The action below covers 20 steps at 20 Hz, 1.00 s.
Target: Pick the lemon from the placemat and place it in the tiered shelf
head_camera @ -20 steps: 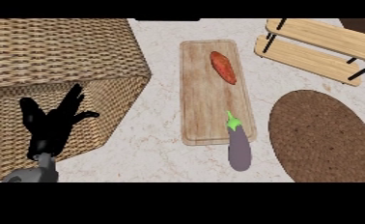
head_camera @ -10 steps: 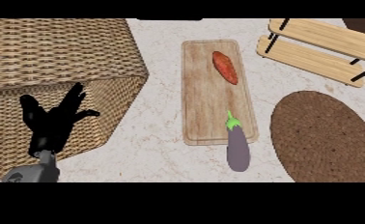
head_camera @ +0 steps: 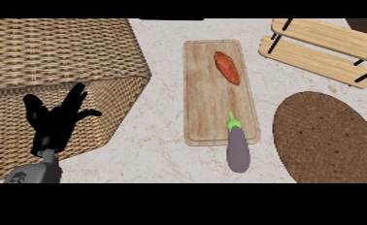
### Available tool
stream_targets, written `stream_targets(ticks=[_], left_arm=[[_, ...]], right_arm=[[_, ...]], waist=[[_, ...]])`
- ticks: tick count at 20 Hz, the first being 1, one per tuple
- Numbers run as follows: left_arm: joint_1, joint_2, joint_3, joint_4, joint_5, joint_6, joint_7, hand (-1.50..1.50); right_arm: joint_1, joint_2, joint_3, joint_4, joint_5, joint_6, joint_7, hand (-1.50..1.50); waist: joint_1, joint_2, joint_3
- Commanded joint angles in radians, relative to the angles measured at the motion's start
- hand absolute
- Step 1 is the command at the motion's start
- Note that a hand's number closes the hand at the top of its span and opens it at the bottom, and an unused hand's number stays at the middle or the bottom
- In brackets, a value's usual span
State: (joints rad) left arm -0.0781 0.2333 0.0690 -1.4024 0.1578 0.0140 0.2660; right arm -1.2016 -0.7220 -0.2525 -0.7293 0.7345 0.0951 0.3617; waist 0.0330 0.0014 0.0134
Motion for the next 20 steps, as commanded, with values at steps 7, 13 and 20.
stream_targets(ticks=[7, 13, 20], left_arm=[[0.004, -0.043, -0.030, 0.040, -0.010, -0.002, 0.038, 0.00], [0.007, -0.054, -0.025, 0.075, -0.022, -0.007, 0.005, 0.00], [0.025, -0.022, -0.005, 0.028, -0.010, -0.031, 0.045, 0.00]], right_arm=[[-0.048, 0.037, 0.002, 0.158, 0.024, -0.094, -0.122, 1.50], [-0.076, 0.010, -0.045, 0.215, 0.008, -0.125, -0.102, 1.50], [-0.106, 0.037, -0.168, 0.216, -0.100, -0.233, -0.081, -1.50]], waist=[[-0.010, 0.007, -0.013], [-0.014, 0.010, -0.014], [-0.012, 0.006, -0.013]])
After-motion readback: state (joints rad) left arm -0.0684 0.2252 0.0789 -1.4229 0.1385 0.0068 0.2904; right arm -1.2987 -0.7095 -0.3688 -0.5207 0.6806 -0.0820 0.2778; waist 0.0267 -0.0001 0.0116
